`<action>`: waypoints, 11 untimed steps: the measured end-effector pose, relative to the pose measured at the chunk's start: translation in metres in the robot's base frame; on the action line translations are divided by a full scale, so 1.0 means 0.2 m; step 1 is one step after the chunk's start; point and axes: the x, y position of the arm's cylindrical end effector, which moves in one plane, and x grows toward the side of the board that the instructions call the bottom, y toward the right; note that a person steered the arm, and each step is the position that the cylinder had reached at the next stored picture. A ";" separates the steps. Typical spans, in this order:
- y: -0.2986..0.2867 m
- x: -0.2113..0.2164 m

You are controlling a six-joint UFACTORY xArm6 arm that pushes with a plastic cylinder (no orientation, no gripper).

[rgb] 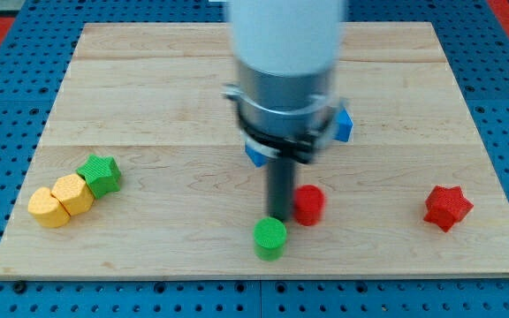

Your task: Move the red circle to the left of the red star

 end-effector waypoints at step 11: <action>0.35 -0.33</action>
